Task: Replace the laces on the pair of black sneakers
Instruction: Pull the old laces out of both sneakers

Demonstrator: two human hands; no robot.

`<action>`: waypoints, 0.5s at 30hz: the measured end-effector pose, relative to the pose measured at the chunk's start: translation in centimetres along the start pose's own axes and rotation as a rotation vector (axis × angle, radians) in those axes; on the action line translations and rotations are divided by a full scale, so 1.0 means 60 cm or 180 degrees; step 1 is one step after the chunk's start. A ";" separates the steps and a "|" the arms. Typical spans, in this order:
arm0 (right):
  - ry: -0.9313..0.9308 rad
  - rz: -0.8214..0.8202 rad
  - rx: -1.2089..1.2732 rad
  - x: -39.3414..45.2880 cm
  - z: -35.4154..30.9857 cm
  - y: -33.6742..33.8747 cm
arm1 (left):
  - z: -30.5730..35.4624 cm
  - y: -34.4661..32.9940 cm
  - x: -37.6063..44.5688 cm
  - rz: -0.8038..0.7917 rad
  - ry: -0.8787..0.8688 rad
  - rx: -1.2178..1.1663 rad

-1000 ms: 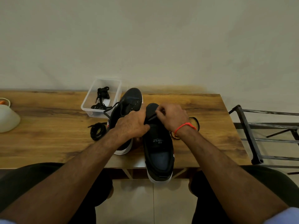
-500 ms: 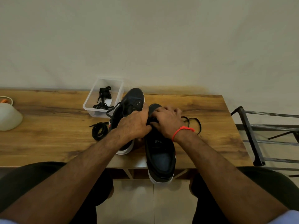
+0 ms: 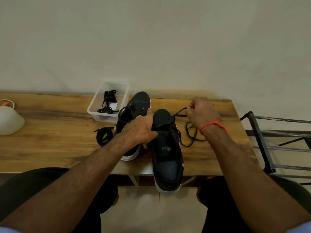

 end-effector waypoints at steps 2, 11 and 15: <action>0.0754 -0.0240 -0.0098 -0.015 -0.028 -0.012 | -0.001 -0.001 0.003 0.0009 -0.0012 0.0060; 0.1612 -0.1123 -0.0913 -0.056 -0.079 -0.069 | -0.004 0.001 0.002 -0.0001 -0.0092 0.0157; 0.1050 -0.0378 -0.0597 -0.039 -0.059 -0.041 | 0.000 0.004 0.001 -0.0007 -0.0054 0.0124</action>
Point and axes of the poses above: each hand's wrist, its own x-axis towards the middle knuckle, its own y-axis out of the back of the hand, z = x × y, the point moved 1 cm from there along x, towards the middle knuckle, and after that the axes turned 3 degrees about x, right-handed, at the moved point
